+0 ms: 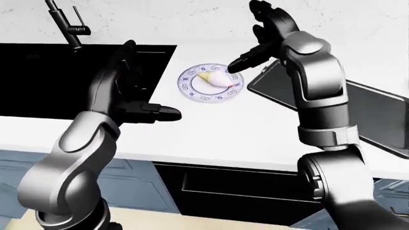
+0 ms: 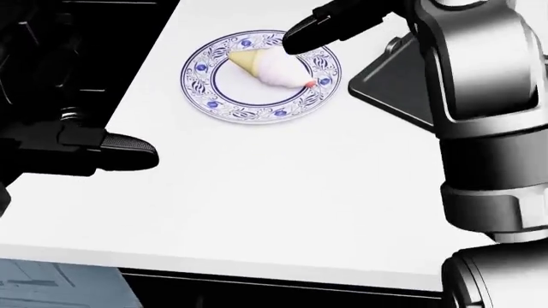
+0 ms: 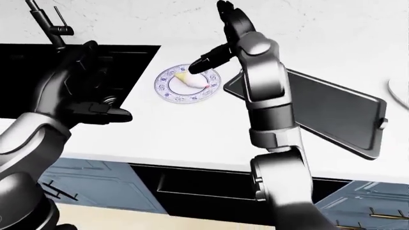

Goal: Move the dessert items from the plate to the tray.

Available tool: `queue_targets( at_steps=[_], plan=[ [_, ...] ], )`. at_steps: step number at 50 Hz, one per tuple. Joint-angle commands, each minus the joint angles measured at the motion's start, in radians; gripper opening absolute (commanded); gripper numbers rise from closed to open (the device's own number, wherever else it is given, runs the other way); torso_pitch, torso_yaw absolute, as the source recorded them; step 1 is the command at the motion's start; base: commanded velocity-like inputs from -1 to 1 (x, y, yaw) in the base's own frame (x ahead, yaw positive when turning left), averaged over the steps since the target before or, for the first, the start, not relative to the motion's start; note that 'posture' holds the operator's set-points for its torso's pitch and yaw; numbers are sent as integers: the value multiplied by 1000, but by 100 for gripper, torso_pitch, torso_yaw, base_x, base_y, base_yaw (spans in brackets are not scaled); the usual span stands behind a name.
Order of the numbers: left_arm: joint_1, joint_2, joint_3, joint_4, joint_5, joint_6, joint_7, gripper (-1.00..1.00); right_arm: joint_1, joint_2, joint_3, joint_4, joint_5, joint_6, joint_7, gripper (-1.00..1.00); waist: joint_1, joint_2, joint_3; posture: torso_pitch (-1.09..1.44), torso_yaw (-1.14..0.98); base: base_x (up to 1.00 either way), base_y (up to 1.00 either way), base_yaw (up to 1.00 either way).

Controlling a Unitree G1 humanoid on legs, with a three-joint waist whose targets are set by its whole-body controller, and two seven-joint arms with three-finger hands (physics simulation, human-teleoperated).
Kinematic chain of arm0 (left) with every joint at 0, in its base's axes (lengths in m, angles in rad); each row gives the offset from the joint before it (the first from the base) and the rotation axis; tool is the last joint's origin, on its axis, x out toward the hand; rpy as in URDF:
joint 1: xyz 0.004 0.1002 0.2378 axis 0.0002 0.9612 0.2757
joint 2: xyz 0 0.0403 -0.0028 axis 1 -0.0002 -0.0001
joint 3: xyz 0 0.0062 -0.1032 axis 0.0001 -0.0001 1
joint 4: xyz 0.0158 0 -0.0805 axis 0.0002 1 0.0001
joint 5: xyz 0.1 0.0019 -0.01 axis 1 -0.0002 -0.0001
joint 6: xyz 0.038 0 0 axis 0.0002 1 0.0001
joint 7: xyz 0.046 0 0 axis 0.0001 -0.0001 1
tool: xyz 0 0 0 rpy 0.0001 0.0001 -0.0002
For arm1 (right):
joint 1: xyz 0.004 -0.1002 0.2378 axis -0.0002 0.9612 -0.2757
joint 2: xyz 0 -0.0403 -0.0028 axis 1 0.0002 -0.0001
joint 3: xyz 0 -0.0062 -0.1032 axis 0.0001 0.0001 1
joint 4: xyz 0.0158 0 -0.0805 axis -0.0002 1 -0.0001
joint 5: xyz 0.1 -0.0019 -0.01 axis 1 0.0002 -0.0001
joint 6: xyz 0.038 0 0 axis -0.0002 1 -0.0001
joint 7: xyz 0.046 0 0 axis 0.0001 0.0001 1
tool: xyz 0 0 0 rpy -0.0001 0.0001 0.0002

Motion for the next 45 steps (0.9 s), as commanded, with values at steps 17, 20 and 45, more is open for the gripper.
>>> queue_targets(
  at_steps=[17, 20, 45],
  plan=[
    [-1, 15, 30, -11, 15, -61, -28, 100, -108, 69, 23, 244, -169, -252, 6, 100, 0, 7, -44, 0, 0, 0, 0, 0],
    [-15, 18, 34, -14, 8, -49, -23, 100, -87, 82, 31, 218, -201, -243, 23, 100, 0, 6, -47, 0, 0, 0, 0, 0],
    [-4, 25, 37, -20, -14, -62, -12, 100, 4, 161, 55, 326, -329, -350, 13, 99, -7, 10, -43, 0, 0, 0, 0, 0]
  ],
)
